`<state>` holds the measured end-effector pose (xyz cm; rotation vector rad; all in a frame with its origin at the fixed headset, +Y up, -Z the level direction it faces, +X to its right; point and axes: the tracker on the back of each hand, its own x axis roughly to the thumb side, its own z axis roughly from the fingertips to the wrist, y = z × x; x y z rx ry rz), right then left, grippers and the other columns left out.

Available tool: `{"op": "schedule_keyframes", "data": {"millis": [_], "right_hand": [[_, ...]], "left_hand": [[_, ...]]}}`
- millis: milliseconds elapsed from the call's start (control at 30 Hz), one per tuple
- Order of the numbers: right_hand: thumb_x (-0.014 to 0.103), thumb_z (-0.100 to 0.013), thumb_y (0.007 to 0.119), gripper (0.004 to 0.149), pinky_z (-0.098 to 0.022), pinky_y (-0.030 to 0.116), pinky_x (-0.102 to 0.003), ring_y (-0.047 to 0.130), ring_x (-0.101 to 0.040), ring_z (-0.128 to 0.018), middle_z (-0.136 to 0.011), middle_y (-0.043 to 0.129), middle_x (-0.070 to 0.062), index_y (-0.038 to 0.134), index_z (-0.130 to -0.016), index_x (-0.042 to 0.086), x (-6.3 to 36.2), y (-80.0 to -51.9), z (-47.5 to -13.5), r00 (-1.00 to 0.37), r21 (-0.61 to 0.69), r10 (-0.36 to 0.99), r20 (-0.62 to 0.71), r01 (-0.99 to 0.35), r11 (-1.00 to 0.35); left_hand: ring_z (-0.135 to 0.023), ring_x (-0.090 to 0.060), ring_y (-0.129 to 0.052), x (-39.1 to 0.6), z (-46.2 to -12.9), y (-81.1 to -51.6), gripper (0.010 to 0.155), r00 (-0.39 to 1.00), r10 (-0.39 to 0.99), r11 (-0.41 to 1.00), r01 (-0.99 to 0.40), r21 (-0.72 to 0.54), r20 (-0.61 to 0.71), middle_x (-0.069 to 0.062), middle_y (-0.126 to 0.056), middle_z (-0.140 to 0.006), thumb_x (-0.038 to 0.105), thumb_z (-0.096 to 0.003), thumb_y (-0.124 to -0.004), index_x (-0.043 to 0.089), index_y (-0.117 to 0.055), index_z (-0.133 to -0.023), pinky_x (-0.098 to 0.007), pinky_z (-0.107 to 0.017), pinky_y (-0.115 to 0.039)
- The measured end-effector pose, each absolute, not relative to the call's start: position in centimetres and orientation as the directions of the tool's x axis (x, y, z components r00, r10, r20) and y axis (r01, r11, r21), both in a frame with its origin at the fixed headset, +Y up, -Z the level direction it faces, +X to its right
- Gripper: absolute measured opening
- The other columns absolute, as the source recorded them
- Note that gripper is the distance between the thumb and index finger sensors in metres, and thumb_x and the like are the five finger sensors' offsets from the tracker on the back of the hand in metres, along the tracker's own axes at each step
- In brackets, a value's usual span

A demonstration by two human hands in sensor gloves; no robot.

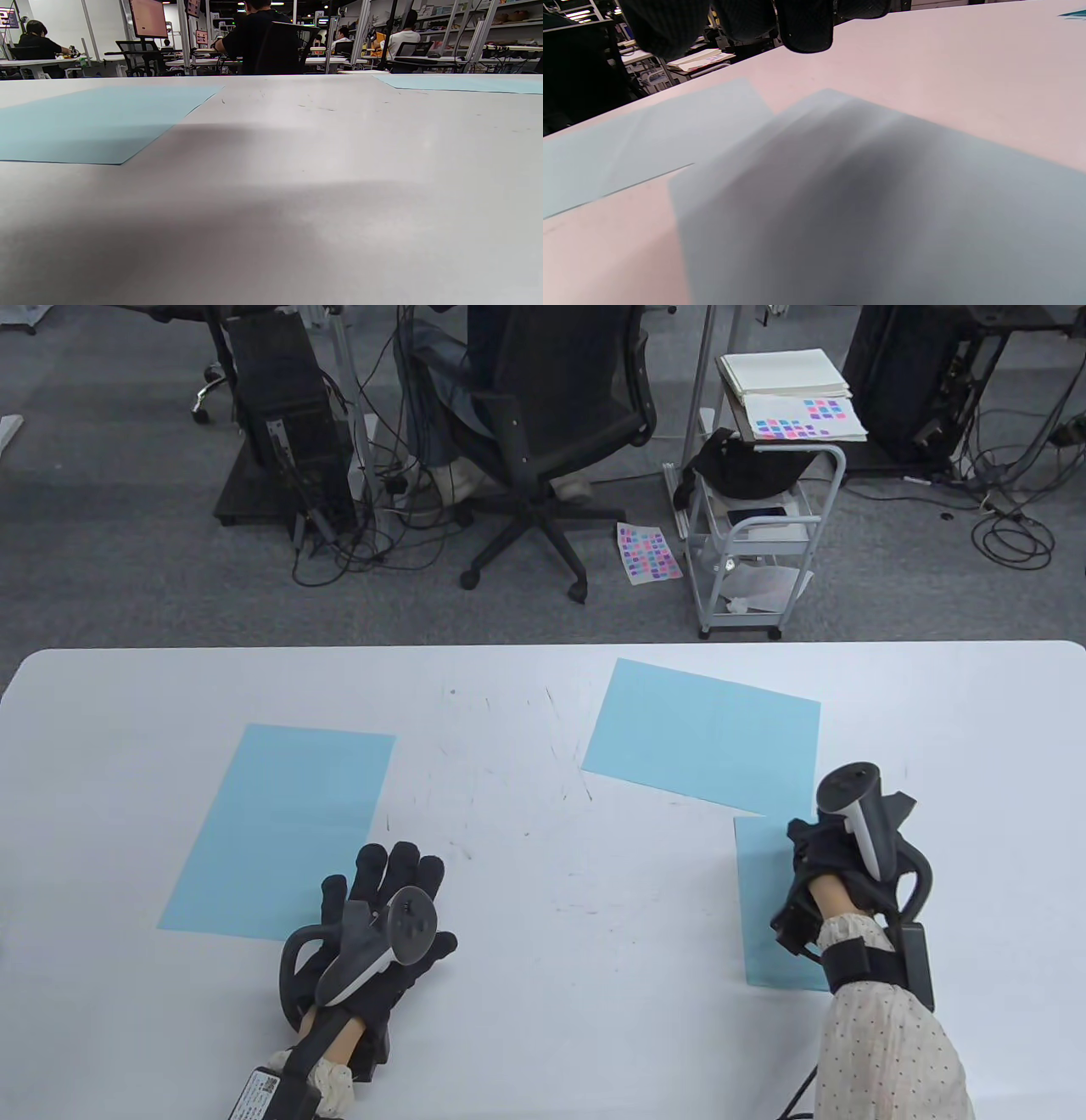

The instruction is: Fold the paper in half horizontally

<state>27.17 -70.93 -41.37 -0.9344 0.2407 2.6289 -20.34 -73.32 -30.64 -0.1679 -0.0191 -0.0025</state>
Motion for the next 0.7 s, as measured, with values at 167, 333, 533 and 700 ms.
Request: {"op": "schedule_keyframes", "data": {"millis": [167, 333, 533, 700], "right_hand": [[0.052, -0.045, 0.068, 0.066, -0.075, 0.027, -0.066, 0.028, -0.04, -0.106, -0.109, 0.052, -0.007, 0.051, -0.103, 0.025, 23.5, -71.8, -45.5, -0.741, 0.079, 0.279, -0.612, -0.407, -0.91], [0.054, -0.045, 0.067, 0.064, -0.074, 0.023, -0.066, 0.02, -0.04, -0.106, -0.104, 0.047, -0.007, 0.051, -0.1, 0.024, 22.3, -73.7, -48.7, -0.727, 0.131, 0.219, -0.651, -0.392, -0.911], [0.057, -0.044, 0.066, 0.065, -0.074, 0.019, -0.067, 0.012, -0.039, -0.106, -0.107, 0.039, -0.006, 0.049, -0.099, 0.025, 22.0, -75.9, -51.5, -0.716, 0.231, 0.077, -0.693, -0.322, -0.918], [0.059, -0.043, 0.065, 0.066, -0.074, 0.018, -0.067, 0.01, -0.039, -0.106, -0.108, 0.035, -0.004, 0.045, -0.097, 0.025, 21.6, -77.3, -52.5, -0.714, 0.3, -0.016, -0.7, -0.273, -0.914]], "left_hand": [[-0.116, -0.019, -0.013, -20.6, -31.0, -73.3, 0.085, 1.0, 0.012, 0.984, -0.012, -0.178, 0.001, 0.02, -0.014, -0.119, 0.068, -0.0309, -0.06, 0.052, -0.021, -0.104, -0.058, -0.088, -0.028], [-0.116, -0.019, -0.013, -21.2, -31.3, -73.6, 0.085, 1.0, 0.001, 0.982, -0.003, -0.191, -0.011, 0.02, -0.013, -0.119, 0.068, -0.031, -0.06, 0.052, -0.021, -0.104, -0.058, -0.088, -0.028], [-0.116, -0.019, -0.012, -21.4, -31.5, -73.9, 0.085, 1.0, -0.014, 0.977, 0.01, -0.211, -0.016, 0.02, -0.013, -0.119, 0.068, -0.031, -0.06, 0.052, -0.021, -0.104, -0.058, -0.088, -0.027], [-0.116, -0.019, -0.012, -21.2, -31.4, -73.9, 0.084, 1.0, -0.023, 0.979, 0.02, -0.202, -0.01, 0.02, -0.013, -0.119, 0.068, -0.0309, -0.06, 0.053, -0.021, -0.104, -0.058, -0.088, -0.028]]}}
